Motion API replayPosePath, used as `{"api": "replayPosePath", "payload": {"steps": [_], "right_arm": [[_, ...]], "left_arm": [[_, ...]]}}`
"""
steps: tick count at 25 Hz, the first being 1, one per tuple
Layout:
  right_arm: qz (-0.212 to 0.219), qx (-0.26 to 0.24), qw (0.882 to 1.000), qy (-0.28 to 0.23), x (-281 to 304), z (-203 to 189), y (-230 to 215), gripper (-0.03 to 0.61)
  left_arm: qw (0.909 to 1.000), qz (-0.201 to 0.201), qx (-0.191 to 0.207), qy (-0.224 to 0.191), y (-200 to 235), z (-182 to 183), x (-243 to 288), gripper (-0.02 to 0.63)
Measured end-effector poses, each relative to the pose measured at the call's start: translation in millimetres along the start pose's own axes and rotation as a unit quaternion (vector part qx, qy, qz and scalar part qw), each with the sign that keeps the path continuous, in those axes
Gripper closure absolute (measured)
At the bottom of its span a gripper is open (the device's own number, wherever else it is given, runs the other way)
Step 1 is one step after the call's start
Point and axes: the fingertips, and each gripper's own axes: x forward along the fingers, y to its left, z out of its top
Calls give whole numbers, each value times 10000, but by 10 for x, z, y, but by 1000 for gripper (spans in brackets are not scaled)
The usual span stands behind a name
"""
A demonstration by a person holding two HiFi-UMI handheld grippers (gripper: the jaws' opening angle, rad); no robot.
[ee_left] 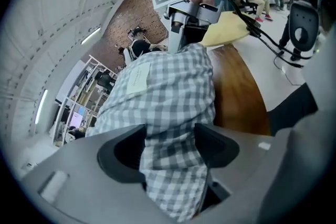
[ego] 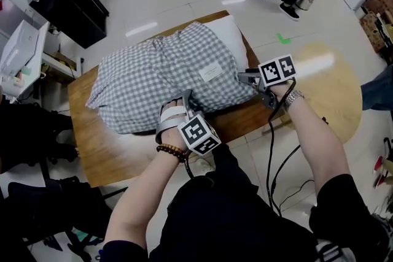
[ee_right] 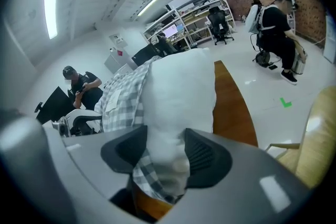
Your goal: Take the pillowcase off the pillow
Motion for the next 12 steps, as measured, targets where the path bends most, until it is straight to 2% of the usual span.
{"api": "replayPosePath", "payload": {"steps": [3,7,12], "right_arm": [[36,-1,10000,5,33,13,14,421],[-41,-150,9999,-51,21,74,29,560],[-93,-196,9994,-275,-130,274,24,568]], "left_arm": [[9987,406,291,88,114,-16,35,358],[9983,501,291,-32,180,-27,12,465],[9981,555,-47,-272,306,-44,-147,540]]}}
